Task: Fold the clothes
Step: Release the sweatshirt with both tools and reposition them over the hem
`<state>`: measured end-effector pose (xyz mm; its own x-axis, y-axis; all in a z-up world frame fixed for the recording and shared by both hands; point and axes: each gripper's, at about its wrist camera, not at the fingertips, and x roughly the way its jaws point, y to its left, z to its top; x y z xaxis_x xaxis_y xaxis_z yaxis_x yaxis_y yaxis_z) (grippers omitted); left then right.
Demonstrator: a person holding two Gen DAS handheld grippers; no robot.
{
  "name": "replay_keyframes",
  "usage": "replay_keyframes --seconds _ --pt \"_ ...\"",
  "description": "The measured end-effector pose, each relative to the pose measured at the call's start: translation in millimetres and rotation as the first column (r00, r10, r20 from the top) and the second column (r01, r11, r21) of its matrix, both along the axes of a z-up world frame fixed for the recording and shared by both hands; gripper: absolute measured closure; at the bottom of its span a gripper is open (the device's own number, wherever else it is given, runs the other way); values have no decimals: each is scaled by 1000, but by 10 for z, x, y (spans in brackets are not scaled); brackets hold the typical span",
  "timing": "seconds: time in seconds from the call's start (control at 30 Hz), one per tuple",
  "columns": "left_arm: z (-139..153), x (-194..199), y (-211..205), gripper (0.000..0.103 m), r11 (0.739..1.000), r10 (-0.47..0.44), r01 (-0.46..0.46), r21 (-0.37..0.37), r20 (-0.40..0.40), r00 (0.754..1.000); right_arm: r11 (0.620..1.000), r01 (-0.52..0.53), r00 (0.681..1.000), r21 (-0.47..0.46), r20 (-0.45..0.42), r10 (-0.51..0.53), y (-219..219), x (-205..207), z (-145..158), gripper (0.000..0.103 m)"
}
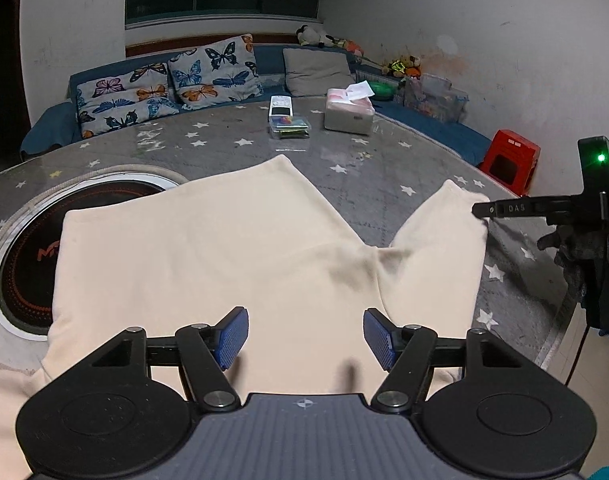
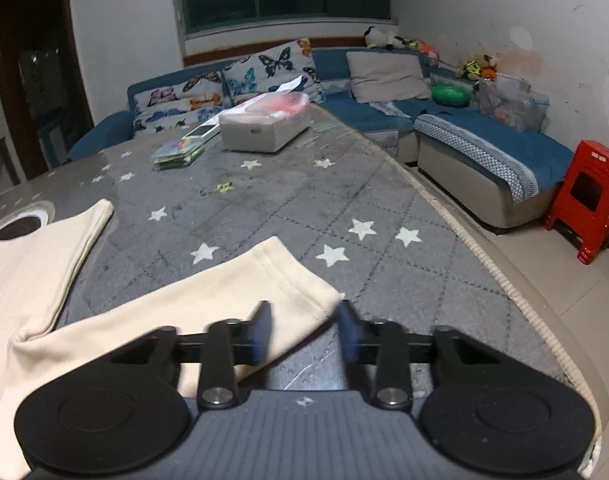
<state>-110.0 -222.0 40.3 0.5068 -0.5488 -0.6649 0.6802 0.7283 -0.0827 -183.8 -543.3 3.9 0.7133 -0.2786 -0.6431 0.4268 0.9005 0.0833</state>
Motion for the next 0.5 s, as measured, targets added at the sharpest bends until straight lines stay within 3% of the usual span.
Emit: replay_keyframes --seconds 0.07,0.13,0.5 --pt "-6 -23 5 36 1000 -5 5 6 3 1000 1000 11 1000 -1 9 -11 -17 -22 1 95" --pt "-7 -61 60 36 1000 -13 13 9 9 1000 1000 20 1000 -4 18 -20 -30 -58 14 97" --pt "3 -323 850 38 997 -77 78 6 -12 997 1000 28 1000 -7 8 -28 -94 -168 6 93"
